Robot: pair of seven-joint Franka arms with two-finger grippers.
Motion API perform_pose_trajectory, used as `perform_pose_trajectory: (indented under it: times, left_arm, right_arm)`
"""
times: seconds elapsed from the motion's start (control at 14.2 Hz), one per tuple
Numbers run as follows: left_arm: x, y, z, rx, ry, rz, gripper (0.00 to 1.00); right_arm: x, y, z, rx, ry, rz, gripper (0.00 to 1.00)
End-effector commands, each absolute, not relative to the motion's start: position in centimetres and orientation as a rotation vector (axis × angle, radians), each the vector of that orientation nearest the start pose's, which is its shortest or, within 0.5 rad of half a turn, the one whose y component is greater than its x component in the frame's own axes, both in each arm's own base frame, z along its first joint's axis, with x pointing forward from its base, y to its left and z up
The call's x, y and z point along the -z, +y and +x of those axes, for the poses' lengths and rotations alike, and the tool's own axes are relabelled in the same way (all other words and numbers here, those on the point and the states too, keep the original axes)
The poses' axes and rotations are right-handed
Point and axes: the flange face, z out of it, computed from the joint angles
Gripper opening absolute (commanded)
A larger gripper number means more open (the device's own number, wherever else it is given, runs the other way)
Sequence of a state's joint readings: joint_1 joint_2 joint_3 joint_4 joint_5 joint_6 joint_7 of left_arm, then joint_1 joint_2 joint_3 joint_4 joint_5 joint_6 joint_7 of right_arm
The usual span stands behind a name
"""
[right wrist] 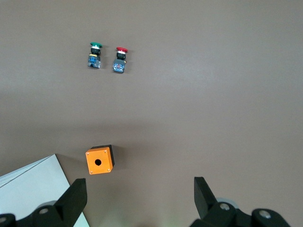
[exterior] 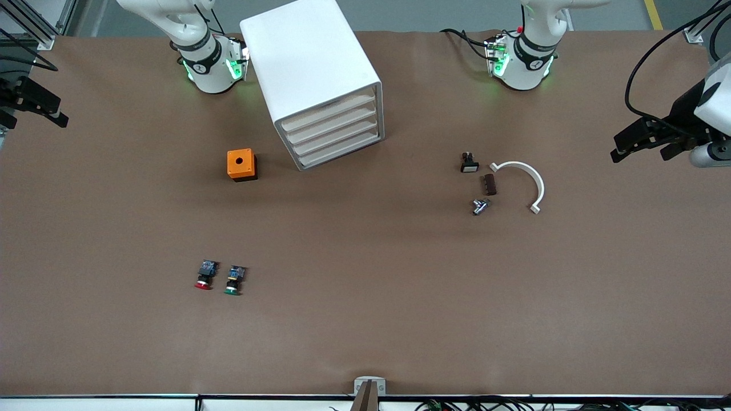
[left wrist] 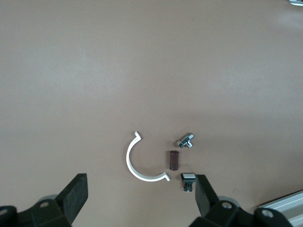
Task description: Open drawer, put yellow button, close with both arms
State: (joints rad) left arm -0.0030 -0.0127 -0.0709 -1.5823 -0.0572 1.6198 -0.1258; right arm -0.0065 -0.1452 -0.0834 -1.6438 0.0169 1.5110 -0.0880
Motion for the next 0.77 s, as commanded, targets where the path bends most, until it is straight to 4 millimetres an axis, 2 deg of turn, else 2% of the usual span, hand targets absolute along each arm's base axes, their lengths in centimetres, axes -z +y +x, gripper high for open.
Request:
perform_pose_trajectory:
  times: [0.0,0.14,0.7]
  left_arm:
    - [-63.28,-4.57,54.77,0.089,-0.001,-3.146,1.00]
    - [-63.44,-4.71,54.72,0.094,0.072,-3.133,1.00]
    - [-63.74,-4.77,54.61,0.101,0.038,-3.148,1.00]
  right_arm:
    - [-66.46,-4.85,49.20,0.034,0.019,-3.099,1.00]
    - [-66.40,-4.85,49.27,0.034,0.019,-3.099,1.00]
    - [-66.36,-4.89,49.17,0.026,0.010,-3.103,1.00]
